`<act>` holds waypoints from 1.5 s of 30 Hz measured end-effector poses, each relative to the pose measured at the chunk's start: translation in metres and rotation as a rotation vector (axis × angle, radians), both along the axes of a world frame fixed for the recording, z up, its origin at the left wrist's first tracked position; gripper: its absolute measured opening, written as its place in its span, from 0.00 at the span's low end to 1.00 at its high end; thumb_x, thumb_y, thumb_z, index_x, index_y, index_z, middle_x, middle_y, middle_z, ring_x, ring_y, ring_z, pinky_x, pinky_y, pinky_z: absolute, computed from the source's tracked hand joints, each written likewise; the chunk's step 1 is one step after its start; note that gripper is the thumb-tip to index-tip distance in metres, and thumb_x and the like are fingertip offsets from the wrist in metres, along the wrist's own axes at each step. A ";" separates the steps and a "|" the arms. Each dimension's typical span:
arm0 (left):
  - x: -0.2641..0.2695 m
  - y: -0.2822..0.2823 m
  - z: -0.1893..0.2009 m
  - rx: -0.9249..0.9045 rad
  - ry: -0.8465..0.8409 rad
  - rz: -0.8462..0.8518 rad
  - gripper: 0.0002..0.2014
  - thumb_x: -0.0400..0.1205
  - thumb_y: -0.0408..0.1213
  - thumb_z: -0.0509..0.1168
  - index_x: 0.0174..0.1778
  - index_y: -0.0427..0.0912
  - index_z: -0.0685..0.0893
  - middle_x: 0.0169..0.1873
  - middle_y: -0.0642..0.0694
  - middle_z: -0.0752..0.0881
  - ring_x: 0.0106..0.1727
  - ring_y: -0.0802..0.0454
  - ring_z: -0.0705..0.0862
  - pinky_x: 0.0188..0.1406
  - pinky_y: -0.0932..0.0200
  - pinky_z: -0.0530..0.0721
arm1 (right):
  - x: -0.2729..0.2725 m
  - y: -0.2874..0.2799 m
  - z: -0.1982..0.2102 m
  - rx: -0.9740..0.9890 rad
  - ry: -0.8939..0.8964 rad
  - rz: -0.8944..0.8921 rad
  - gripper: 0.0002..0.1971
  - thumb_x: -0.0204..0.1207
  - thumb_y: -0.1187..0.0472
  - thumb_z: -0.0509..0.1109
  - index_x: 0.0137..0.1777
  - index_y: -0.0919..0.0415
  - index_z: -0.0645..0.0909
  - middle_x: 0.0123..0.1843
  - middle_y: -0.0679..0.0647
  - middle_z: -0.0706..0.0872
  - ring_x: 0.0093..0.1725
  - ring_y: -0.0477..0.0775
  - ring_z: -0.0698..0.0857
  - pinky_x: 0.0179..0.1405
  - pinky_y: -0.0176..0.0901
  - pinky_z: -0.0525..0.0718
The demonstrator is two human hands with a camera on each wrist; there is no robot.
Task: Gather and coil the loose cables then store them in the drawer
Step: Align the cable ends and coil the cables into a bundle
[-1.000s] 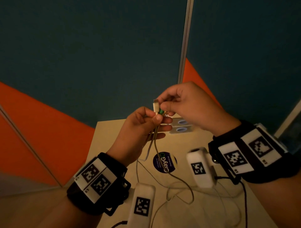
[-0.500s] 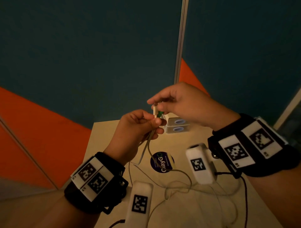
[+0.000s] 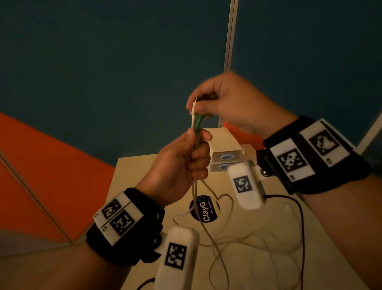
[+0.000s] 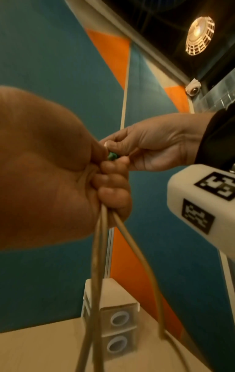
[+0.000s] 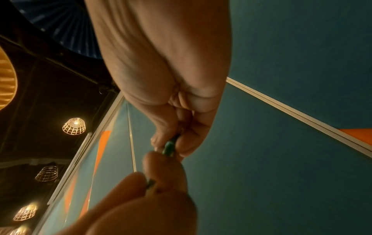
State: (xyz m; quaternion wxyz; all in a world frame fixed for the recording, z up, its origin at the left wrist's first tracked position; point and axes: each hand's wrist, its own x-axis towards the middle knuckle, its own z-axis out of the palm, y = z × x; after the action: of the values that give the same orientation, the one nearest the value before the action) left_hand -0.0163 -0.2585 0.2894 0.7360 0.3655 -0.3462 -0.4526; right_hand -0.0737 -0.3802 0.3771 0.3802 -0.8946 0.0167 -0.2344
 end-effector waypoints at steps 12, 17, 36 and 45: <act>0.019 -0.005 0.011 -0.129 0.060 0.234 0.14 0.86 0.41 0.47 0.35 0.45 0.70 0.17 0.56 0.64 0.15 0.63 0.59 0.13 0.69 0.54 | -0.025 0.038 -0.123 0.858 0.240 0.310 0.20 0.76 0.49 0.59 0.57 0.66 0.74 0.37 0.60 0.84 0.37 0.53 0.84 0.47 0.44 0.82; 0.040 0.004 0.021 -0.083 0.046 0.315 0.16 0.86 0.43 0.46 0.35 0.47 0.71 0.18 0.56 0.64 0.15 0.62 0.60 0.12 0.69 0.56 | -0.049 0.052 -0.185 1.011 0.317 0.361 0.09 0.78 0.55 0.58 0.42 0.59 0.76 0.25 0.51 0.72 0.22 0.45 0.72 0.27 0.33 0.80; 0.004 -0.001 -0.005 0.253 -0.070 0.201 0.14 0.86 0.43 0.49 0.42 0.45 0.77 0.22 0.53 0.62 0.19 0.60 0.57 0.19 0.63 0.51 | -0.031 -0.020 -0.058 -0.012 -0.193 -0.190 0.08 0.78 0.63 0.61 0.41 0.53 0.81 0.28 0.45 0.76 0.30 0.42 0.75 0.28 0.32 0.71; -0.008 0.004 -0.011 0.237 -0.218 0.162 0.17 0.79 0.51 0.55 0.42 0.42 0.81 0.24 0.52 0.61 0.25 0.57 0.55 0.22 0.63 0.55 | -0.005 -0.017 -0.071 0.045 -0.190 -0.201 0.09 0.78 0.63 0.62 0.39 0.53 0.82 0.30 0.40 0.81 0.33 0.32 0.79 0.34 0.25 0.73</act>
State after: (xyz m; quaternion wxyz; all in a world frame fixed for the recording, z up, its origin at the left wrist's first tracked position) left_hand -0.0244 -0.2542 0.2782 0.6799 0.5235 -0.3375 -0.3870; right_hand -0.0785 -0.3970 0.3058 0.3745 -0.8534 0.0754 -0.3546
